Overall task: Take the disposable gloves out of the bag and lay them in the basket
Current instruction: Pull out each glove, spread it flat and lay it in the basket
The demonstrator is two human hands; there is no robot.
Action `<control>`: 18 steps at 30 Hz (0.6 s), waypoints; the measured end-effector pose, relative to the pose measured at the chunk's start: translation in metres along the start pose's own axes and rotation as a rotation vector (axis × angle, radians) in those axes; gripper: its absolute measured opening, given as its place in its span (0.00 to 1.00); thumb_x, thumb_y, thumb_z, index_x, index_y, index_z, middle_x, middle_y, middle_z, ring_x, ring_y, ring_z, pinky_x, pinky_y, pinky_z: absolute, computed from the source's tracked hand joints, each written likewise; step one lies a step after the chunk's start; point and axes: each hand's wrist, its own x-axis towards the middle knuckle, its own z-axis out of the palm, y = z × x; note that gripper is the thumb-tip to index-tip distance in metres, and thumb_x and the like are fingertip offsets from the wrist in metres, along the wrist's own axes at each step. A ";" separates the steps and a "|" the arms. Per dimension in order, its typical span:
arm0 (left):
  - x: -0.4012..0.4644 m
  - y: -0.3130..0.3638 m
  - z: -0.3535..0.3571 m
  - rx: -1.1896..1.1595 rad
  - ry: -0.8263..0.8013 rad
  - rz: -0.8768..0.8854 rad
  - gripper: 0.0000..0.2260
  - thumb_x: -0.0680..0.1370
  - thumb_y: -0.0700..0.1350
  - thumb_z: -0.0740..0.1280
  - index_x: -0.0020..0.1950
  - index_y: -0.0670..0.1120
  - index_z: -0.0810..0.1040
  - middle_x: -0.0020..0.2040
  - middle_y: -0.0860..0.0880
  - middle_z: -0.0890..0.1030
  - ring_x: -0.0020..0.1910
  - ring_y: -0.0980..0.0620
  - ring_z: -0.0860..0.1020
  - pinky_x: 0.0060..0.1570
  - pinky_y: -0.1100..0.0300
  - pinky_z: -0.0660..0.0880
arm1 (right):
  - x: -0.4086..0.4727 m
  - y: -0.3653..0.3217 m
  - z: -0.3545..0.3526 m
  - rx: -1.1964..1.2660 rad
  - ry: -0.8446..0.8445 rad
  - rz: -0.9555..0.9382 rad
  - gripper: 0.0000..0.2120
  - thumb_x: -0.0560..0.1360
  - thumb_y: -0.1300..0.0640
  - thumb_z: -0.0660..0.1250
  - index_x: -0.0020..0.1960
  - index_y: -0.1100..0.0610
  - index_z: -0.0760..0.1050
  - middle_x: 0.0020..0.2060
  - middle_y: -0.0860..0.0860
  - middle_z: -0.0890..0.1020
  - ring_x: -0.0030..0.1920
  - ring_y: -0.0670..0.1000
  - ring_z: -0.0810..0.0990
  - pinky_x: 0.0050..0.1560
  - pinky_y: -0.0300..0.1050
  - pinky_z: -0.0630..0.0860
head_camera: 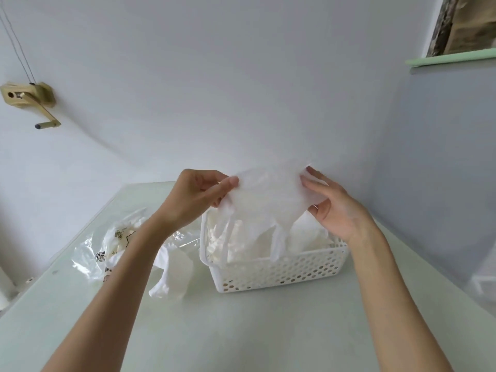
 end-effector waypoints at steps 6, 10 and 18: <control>0.020 0.004 0.003 0.126 -0.022 0.065 0.09 0.76 0.49 0.69 0.43 0.44 0.84 0.36 0.36 0.81 0.33 0.53 0.73 0.36 0.65 0.74 | -0.003 -0.008 -0.033 -0.682 -0.044 0.054 0.27 0.61 0.60 0.78 0.58 0.46 0.77 0.50 0.51 0.82 0.48 0.44 0.83 0.55 0.39 0.75; 0.027 0.009 0.010 0.137 -0.025 0.083 0.09 0.76 0.49 0.69 0.41 0.45 0.83 0.33 0.40 0.80 0.31 0.54 0.73 0.36 0.64 0.75 | 0.003 0.008 -0.012 -0.830 -0.071 0.001 0.23 0.66 0.52 0.77 0.59 0.43 0.76 0.50 0.47 0.76 0.46 0.39 0.77 0.47 0.30 0.69; 0.017 0.000 -0.015 0.189 -0.063 0.011 0.07 0.79 0.47 0.65 0.46 0.47 0.82 0.35 0.53 0.84 0.36 0.58 0.81 0.43 0.60 0.78 | -0.009 -0.008 0.016 -0.772 0.100 -0.449 0.06 0.76 0.52 0.68 0.44 0.49 0.84 0.44 0.41 0.85 0.51 0.36 0.80 0.55 0.28 0.70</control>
